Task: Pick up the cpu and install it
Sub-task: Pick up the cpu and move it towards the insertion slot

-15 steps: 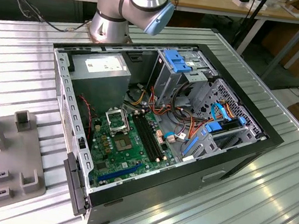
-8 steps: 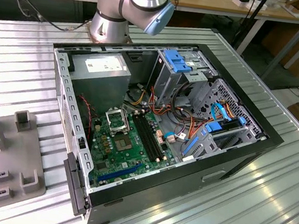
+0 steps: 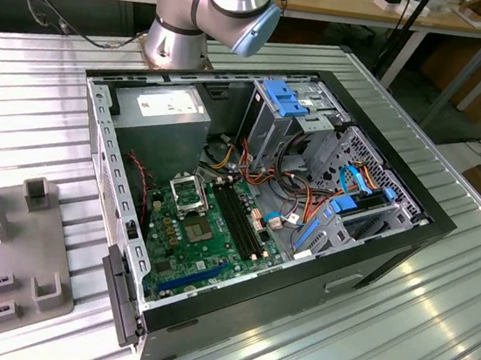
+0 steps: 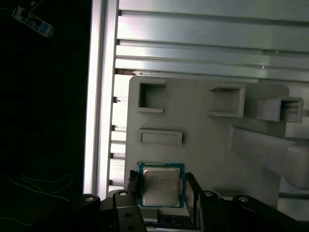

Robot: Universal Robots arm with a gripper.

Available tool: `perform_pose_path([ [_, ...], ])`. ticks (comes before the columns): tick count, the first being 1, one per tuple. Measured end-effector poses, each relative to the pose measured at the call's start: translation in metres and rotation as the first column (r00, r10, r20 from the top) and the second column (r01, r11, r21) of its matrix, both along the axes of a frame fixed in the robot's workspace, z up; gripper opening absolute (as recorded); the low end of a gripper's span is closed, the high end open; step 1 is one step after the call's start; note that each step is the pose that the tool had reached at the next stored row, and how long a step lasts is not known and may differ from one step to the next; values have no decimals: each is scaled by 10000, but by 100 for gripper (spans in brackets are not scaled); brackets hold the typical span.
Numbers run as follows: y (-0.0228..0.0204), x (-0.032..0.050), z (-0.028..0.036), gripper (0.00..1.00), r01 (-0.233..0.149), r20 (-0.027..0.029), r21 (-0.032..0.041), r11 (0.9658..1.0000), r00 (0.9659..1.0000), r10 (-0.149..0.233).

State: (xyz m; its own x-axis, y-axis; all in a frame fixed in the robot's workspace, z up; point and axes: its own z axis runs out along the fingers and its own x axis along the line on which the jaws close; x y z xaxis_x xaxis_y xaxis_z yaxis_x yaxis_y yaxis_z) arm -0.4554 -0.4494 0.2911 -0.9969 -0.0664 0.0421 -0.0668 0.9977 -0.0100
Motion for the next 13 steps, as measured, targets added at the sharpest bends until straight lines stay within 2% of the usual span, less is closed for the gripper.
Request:
perform_pose_path([
  [13, 0, 0, 29, 47, 0, -5, -1, 10000, 10000, 0],
])
